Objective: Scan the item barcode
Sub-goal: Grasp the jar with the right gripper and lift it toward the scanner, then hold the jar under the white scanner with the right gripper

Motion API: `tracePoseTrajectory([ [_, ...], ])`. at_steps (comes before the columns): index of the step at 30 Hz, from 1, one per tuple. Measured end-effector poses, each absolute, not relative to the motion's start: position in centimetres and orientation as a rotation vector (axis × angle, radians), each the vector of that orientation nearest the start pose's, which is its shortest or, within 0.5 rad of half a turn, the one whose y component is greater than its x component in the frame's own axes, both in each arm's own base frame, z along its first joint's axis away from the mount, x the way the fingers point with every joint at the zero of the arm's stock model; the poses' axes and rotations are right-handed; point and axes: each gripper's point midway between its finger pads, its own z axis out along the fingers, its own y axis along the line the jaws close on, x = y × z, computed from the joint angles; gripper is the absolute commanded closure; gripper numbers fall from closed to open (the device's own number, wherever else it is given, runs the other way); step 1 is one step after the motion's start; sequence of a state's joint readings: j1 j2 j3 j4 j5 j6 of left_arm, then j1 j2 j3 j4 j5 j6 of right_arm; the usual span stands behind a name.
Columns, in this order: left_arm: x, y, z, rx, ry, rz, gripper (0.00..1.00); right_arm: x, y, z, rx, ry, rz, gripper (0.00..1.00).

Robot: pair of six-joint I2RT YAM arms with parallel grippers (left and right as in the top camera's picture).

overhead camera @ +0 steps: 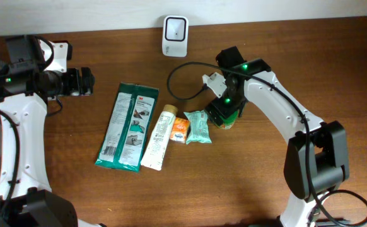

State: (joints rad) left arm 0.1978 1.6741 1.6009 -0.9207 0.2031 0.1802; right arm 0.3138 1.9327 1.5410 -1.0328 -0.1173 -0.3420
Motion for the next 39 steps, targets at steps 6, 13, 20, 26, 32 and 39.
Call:
tracePoseTrajectory([
  [6, 42.7, 5.0, 21.5, 0.054, 2.537, -0.112, 0.01, 38.0, 12.9, 7.8, -0.656, 2.918, 0.065, 0.13],
  [13, 42.7, 5.0, 21.5, 0.054, 2.537, -0.112, 0.01, 37.6, 12.7, 6.3, -0.63, 2.959, 0.059, 0.25],
  [20, 42.7, 5.0, 21.5, 0.054, 2.537, -0.112, 0.01, 37.4, 12.6, 6.1, -0.63, 2.968, 0.057, 0.04],
  [26, 42.7, 5.0, 21.5, 0.054, 2.537, -0.112, 0.01, 37.3, 12.6, 5.6, -0.625, 2.971, 0.058, 0.3],
  [32, 42.7, 5.0, 21.5, 0.055, 2.536, -0.112, 0.01, 35.4, 14.6, 7.4, -0.624, 3.049, 0.279, 0.41],
  [39, 42.7, 5.0, 21.5, 0.055, 2.536, -0.112, 0.01, 36.8, 26.9, 25.1, -0.749, 2.448, 1.412, 0.43],
])
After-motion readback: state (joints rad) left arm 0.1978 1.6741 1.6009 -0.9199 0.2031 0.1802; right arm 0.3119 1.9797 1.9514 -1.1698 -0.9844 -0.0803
